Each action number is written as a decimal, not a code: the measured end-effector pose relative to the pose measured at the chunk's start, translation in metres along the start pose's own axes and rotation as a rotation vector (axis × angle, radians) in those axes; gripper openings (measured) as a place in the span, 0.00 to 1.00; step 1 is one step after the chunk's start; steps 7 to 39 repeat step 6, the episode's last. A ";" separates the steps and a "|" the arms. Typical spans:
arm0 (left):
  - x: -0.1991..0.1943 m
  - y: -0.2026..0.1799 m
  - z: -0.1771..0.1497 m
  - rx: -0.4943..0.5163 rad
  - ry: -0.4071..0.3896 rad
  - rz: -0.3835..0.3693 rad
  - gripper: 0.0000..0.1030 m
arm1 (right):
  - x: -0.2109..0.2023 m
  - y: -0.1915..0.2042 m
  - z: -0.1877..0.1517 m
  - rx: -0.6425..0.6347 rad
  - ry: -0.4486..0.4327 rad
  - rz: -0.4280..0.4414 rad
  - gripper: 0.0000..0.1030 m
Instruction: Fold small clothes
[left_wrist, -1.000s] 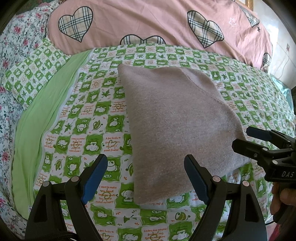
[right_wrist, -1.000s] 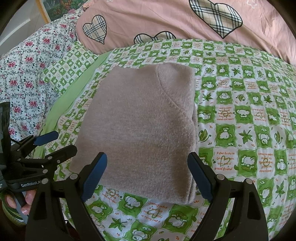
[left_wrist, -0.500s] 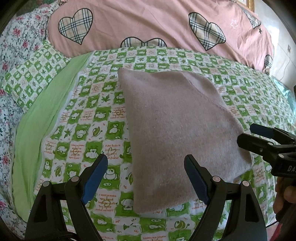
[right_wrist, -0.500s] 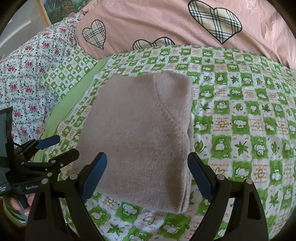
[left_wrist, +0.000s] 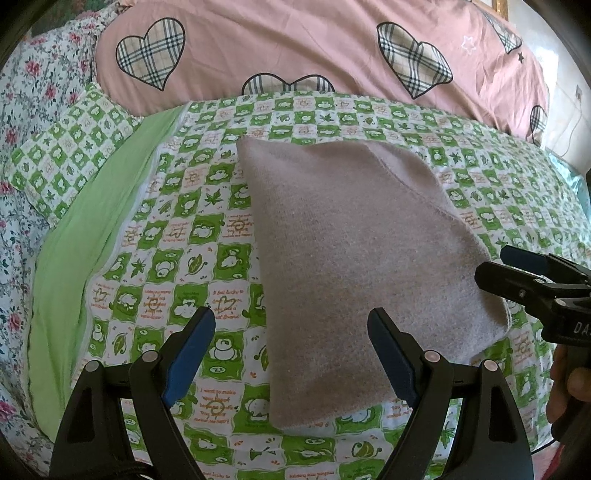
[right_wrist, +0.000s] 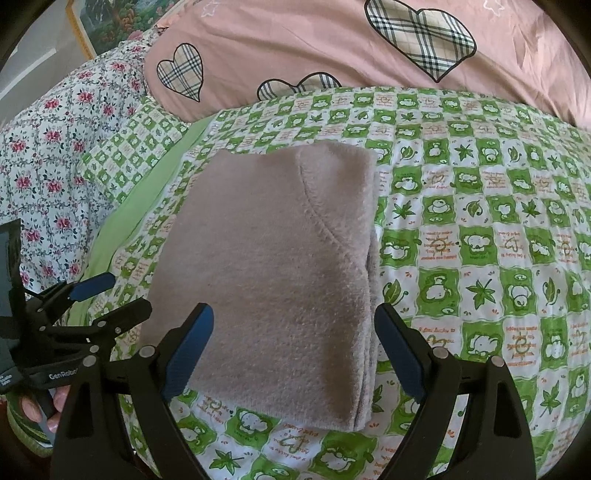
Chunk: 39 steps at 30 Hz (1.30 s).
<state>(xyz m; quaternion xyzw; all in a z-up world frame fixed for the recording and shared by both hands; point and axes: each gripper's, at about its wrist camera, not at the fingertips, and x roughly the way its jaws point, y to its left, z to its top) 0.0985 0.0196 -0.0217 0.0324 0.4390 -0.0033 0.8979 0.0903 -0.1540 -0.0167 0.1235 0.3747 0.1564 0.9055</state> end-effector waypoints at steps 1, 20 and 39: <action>0.000 0.000 0.000 -0.001 0.000 0.001 0.83 | 0.001 0.000 0.000 0.002 -0.001 0.001 0.86; 0.002 -0.001 -0.002 -0.011 0.006 0.002 0.83 | 0.006 0.002 0.001 0.010 0.001 0.009 0.86; 0.002 -0.001 -0.002 -0.011 0.006 0.002 0.83 | 0.006 0.002 0.001 0.010 0.001 0.009 0.86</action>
